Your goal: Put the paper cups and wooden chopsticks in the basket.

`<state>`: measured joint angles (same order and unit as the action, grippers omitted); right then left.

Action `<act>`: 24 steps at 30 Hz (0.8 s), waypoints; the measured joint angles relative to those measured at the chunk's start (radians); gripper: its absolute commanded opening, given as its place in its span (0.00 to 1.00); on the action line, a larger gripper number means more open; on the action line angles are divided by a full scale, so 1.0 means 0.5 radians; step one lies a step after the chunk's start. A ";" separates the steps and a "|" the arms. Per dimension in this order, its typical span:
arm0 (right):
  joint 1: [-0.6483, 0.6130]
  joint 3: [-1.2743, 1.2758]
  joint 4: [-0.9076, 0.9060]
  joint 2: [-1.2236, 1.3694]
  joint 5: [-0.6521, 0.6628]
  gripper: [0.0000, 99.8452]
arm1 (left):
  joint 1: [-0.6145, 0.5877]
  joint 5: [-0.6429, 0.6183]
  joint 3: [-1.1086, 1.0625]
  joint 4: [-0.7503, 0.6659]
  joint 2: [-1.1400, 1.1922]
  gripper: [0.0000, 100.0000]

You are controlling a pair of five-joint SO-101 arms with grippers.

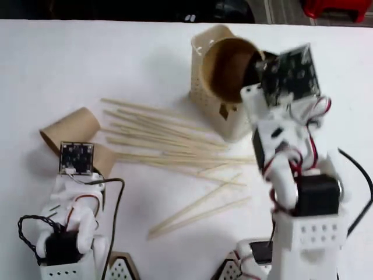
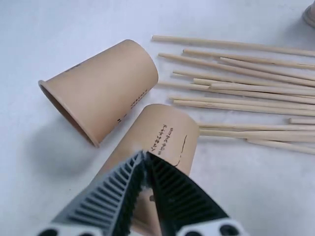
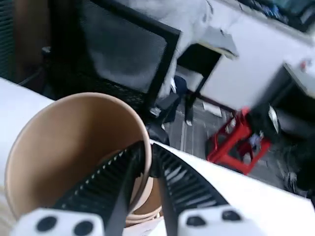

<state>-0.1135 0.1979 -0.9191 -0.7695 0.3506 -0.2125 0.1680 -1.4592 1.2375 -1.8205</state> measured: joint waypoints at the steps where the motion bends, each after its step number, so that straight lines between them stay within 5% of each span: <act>1: 0.028 0.000 0.028 0.058 -0.028 0.02 | 0.000 0.000 0.000 0.000 0.000 0.03; 8: 0.068 0.000 0.064 0.304 -0.212 0.03 | 0.000 0.000 0.000 0.000 0.000 0.03; 14: 0.199 0.000 0.064 0.307 -0.430 0.17 | 0.000 0.000 0.000 0.000 0.000 0.03; 18: 0.196 -0.006 -0.034 0.279 -0.439 0.18 | 0.000 0.000 0.000 0.000 0.000 0.03; 24: 0.061 -0.003 -0.365 -0.089 -0.288 0.18 | 0.000 0.028 0.006 -0.080 -0.003 0.17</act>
<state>-0.0829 0.1964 -1.1017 -0.8140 0.2064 -0.2125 0.1818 -1.4561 1.1976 -1.8220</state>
